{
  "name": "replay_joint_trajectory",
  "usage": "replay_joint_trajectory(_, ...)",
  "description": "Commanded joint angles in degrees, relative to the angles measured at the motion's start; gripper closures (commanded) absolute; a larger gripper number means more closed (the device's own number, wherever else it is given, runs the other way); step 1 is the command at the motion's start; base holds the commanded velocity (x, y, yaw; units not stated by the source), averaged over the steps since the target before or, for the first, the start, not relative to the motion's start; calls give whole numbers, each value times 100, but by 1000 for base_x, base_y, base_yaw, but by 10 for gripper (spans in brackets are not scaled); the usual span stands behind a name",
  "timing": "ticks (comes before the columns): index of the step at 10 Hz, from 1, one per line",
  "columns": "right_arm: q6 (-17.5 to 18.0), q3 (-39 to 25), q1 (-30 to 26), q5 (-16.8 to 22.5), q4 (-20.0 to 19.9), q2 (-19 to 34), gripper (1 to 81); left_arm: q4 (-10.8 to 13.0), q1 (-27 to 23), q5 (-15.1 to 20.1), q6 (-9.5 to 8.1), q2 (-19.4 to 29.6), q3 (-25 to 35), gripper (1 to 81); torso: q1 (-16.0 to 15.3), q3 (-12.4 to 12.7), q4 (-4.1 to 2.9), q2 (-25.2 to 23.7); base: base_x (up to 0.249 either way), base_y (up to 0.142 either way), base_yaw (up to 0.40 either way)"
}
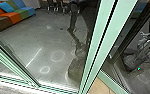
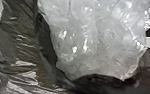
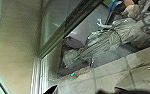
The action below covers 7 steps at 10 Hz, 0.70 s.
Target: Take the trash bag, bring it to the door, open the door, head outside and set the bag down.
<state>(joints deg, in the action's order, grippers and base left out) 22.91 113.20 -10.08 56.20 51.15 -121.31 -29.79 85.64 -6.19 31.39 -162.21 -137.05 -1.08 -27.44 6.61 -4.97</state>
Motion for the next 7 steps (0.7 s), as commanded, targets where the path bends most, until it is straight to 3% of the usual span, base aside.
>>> replay_joint_trajectory(1, -331, 1704, -867, -1155, 1389, 271, 10, -62, 124, 558, -10, 21, 81, 811, -2, 0, 0, 0, 0, 0, 0)
replay_joint_trajectory(3, -523, 2282, -841, -1602, 1336, 210, 10, -62, 124, 663, -10, 21, 64, 811, 0, 0, -2, 0, 0, 0, 0)
replay_joint_trajectory(7, -629, 2390, -710, -1779, 1327, 456, 10, -62, 134, 663, -1, 21, 64, 811, 0, 0, -9, 0, 0, 0, 0)
